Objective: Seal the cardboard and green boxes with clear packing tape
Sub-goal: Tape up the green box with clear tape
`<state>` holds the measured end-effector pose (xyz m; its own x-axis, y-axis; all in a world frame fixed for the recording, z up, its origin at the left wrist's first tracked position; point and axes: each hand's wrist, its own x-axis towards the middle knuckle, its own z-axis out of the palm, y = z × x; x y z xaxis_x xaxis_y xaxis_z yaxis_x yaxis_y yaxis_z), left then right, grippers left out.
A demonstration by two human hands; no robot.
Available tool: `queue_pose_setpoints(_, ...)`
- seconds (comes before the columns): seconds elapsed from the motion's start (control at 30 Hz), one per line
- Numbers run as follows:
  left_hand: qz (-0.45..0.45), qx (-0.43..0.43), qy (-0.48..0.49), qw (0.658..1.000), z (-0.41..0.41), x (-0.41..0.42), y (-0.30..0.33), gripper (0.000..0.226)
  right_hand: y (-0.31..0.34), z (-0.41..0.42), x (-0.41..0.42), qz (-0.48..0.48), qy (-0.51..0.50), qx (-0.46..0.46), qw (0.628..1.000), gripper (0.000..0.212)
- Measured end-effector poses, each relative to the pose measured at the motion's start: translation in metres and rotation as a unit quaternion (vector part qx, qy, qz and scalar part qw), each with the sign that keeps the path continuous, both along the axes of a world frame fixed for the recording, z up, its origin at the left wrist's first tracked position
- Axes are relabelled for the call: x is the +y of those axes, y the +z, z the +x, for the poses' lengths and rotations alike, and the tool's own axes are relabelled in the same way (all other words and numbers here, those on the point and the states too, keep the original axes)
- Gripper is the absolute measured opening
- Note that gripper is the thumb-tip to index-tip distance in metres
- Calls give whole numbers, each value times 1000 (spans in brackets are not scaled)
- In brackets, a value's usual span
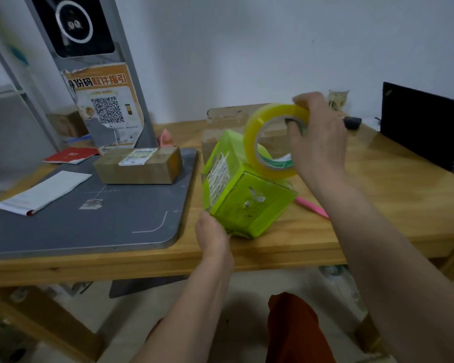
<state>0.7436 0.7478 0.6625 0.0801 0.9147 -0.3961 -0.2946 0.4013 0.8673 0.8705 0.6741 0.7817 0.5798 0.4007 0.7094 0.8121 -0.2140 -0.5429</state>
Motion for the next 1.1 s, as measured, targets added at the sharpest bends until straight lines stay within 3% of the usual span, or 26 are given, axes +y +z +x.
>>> queue_pose_setpoints(0.1, 74, 169, -7, 983, -12, 10, -6, 24, -8, 0, 10, 38, 45, 40, 997, 35)
queue_pose_setpoints(0.17, 205, 237, 9, 950, -25, 10, 4, 22, -10, -1, 12, 71, 70, 78, 992, 36)
queue_pose_setpoints(0.23, 372, 169, -27, 912, -34, 11, 25, 35, -9, -5, 13, 94, 96, 104, 985, 36)
queue_pose_setpoints(0.3, 492, 122, -144, 850, -36, 17, 45, 53, -7, -11, 14, 113, 129, 129, 977, 36)
queue_pose_setpoints(0.37, 517, 179, -256, 797, -34, 28, 58, 76, -6, -17, 17, 130, 153, 159, 967, 38)
queue_pose_setpoints(0.47, 511, 294, -271, 761, -31, 39, 66, 84, -21, -21, 28, 91, 150, 248, 953, 38)
queue_pose_setpoints(0.57, 508, 294, -284, 758, -35, 49, 60, 87, -38, -25, 37, 36, 158, 302, 940, 27)
queue_pose_setpoints(0.77, 472, 254, -278, 797, -55, 57, 47, 72, -17, -38, 48, -27, 207, 210, 955, 23)
queue_pose_setpoints(0.9, 447, 241, -285, 813, -67, 57, 46, 106, -10, -23, 43, -16, 169, 159, 973, 12)
queue_pose_setpoints(1.1, 455, 241, -282, 809, -64, 57, 44, 104, -11, 19, 19, -22, 98, 138, 985, 21)
